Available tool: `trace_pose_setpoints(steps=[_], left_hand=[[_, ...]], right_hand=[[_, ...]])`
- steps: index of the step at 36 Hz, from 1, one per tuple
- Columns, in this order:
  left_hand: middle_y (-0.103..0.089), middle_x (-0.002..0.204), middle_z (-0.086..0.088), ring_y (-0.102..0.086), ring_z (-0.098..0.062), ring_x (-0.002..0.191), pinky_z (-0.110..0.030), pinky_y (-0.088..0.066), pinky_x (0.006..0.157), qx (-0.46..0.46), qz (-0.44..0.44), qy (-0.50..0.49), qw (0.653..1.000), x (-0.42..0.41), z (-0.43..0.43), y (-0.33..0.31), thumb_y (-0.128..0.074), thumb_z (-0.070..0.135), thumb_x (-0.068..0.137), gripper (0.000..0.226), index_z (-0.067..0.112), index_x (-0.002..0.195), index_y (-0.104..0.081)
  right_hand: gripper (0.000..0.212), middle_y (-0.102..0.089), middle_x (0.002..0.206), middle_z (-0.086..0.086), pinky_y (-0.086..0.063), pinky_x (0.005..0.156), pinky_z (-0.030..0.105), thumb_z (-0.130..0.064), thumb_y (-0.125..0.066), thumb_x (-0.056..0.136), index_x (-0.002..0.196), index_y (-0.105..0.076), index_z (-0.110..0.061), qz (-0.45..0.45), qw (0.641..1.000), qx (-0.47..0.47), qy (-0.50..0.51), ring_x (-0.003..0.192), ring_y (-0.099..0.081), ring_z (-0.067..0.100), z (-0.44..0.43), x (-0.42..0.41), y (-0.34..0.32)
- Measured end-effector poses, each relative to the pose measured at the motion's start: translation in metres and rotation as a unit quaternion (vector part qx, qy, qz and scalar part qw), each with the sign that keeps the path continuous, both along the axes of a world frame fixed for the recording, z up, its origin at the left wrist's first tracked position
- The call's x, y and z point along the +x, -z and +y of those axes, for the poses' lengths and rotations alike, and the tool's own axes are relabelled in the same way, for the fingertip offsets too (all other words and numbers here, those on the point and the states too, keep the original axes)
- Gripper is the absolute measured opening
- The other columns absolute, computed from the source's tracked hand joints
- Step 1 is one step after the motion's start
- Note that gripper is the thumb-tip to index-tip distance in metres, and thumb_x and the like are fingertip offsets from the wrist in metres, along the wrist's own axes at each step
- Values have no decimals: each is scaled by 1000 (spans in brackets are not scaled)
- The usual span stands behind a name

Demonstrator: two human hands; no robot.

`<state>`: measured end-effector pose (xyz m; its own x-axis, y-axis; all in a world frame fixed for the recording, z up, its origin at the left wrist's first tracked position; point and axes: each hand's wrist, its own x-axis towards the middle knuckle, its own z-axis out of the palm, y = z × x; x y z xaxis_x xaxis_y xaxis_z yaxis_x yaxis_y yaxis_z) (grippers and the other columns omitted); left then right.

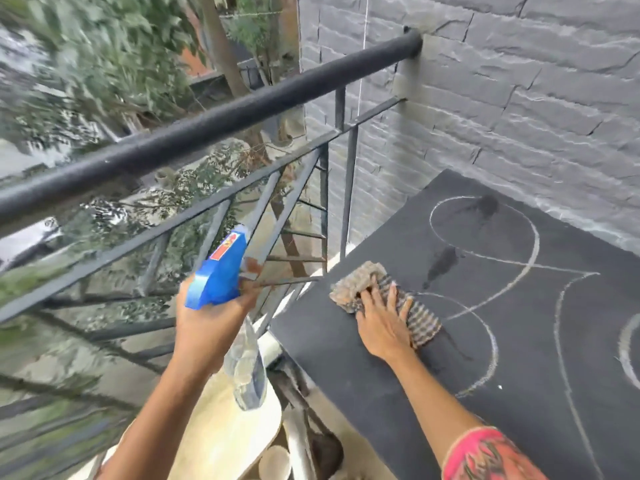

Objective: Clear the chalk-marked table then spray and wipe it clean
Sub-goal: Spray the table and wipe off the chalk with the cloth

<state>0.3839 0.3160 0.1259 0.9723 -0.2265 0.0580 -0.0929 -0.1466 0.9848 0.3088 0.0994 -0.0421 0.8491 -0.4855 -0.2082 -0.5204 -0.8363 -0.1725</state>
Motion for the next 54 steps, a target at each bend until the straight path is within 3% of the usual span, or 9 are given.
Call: trace_pose_setpoints(steps=[8,11,17,23,31,37,46,50,54], left_hand=[[-67,65,21,-60,7,60,-7,-47,58,24,28,-50,998,-5,17,7,-51,-23,72,56,31,70,-67],[-68,66,22,-60,7,62,-12,-48,63,38,35,-58,997,-6,18,9,-51,-20,73,58,35,68,-68],[-69,68,22,-61,9,63,-8,-47,60,19,42,-61,997,-10,16,9,-51,-21,73,52,30,74,-64],[-71,80,16,-67,0,75,-17,-51,67,5,28,-60,998,-16,16,8,-51,3,56,37,31,74,-67],[-71,78,20,-65,4,74,-14,-52,69,25,8,-63,998,-17,10,8,-51,-19,76,59,37,72,-69],[-71,83,14,-67,1,80,-18,-53,73,10,1,-29,1000,-13,-5,-4,-54,-18,71,48,28,80,-63],[-70,77,18,-64,2,71,-14,-50,64,-21,-23,21,999,-14,-63,-6,-54,5,59,34,29,81,-64],[-68,83,-3,-60,-14,75,-33,-50,70,-6,-28,32,999,-11,-84,9,-55,8,60,26,19,82,-63],[-69,82,21,-66,1,78,-14,-50,71,11,-56,62,996,-18,-99,11,-51,5,61,34,30,82,-62]], right_hand=[[50,15,157,-4,14,104,71,-43,-27,98,147,-21,-33,22,956,-27,-293,141,19,38,87,12,1],[50,-20,156,-6,2,104,72,-48,-29,90,138,-36,-41,19,937,-28,-348,143,-13,35,90,-33,4],[61,-27,153,-10,-5,105,63,-48,-37,82,142,-22,-44,35,968,-50,-243,145,-7,25,23,-96,7],[52,17,156,-11,8,101,74,-48,-14,97,146,1,-45,46,995,-22,-85,143,16,33,-6,0,2],[50,14,155,-12,21,93,75,-52,-17,96,144,-3,-49,27,936,-34,-350,140,19,38,89,14,1],[53,-33,149,-11,-7,101,67,-51,-36,86,138,-25,-46,-13,954,-42,-297,139,-28,32,42,-87,6],[52,20,155,-15,5,103,74,-41,-19,98,145,1,-48,47,999,17,6,143,19,28,-70,-29,-1],[52,21,155,-12,8,101,75,-43,-18,98,146,2,-46,57,995,6,-78,142,20,34,-39,-7,-6],[60,21,152,-15,14,101,71,-52,-2,85,145,-4,-49,61,983,-27,-174,141,21,29,-24,-43,-5]])
